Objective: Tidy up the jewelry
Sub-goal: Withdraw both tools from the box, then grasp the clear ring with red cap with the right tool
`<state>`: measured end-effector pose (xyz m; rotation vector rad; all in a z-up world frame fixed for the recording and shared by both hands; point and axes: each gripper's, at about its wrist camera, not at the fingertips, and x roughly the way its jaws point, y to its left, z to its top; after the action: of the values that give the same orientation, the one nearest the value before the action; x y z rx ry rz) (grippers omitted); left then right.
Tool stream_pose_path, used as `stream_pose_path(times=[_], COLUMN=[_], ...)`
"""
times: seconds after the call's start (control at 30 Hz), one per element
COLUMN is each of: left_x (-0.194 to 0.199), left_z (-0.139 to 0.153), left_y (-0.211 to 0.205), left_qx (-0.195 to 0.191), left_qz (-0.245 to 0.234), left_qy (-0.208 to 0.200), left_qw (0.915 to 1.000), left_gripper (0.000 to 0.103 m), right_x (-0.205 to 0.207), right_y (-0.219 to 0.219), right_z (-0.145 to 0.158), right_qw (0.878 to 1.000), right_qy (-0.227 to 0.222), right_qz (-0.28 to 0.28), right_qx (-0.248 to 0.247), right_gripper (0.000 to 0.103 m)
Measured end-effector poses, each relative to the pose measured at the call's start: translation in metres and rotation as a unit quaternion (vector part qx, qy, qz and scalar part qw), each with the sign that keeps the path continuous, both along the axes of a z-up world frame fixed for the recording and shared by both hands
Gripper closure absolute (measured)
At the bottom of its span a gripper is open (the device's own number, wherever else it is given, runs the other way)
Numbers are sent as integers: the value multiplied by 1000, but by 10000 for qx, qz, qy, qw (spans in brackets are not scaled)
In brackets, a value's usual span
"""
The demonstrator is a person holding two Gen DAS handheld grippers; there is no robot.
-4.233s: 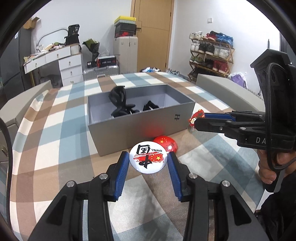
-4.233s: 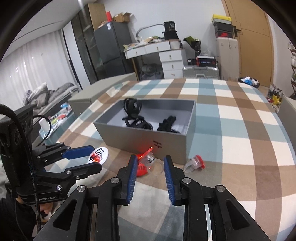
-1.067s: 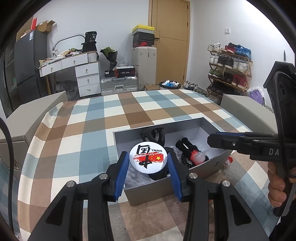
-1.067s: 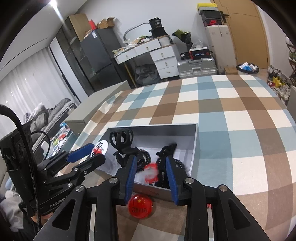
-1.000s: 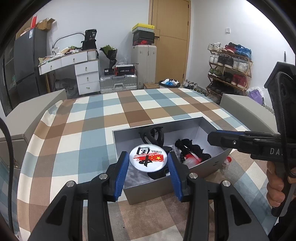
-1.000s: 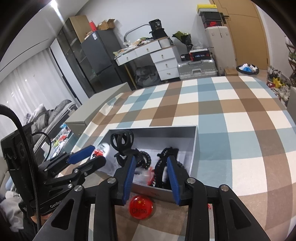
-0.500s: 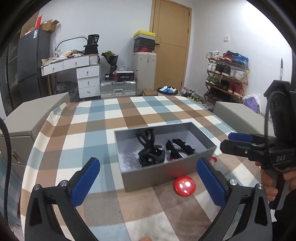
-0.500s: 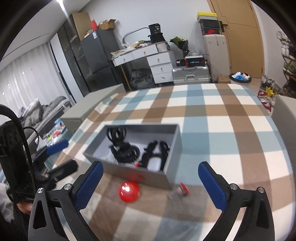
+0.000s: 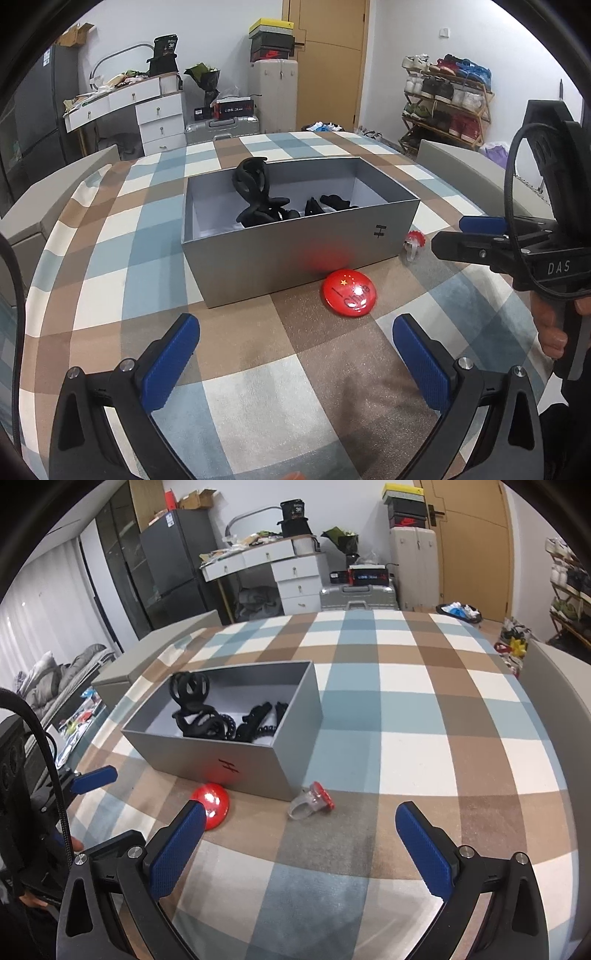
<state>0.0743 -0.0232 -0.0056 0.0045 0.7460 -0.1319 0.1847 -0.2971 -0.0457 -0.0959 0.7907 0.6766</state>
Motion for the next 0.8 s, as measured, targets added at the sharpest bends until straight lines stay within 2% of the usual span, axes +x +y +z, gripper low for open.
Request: stream_pose_path(times=[0.23, 0.3, 0.6, 0.73, 0.8], left_x=[-1, -1, -1, 0, 0], left_z=[-2, -3, -3, -3, -1], left_y=[4, 5, 9, 13, 15], left_qx=[-104, -142, -301, -391, -423], left_qz=[99, 166, 292, 374, 435], left_qy=[79, 110, 172, 174, 158], left_qw=[9999, 9997, 9990, 9984, 9980], left_gripper=[1, 1, 1, 1, 1], right_x=[-2, -2, 7, 11, 13], right_y=[7, 8, 12, 15, 17], right_z=[-8, -9, -18, -21, -22], right_qw=[9996, 9994, 9988, 9984, 9982], right_qy=[18, 45, 227, 175, 172], right_qz=[227, 304, 303, 194, 193], right_qx=[-177, -173, -304, -508, -533], right_gripper=[4, 13, 36, 40, 45])
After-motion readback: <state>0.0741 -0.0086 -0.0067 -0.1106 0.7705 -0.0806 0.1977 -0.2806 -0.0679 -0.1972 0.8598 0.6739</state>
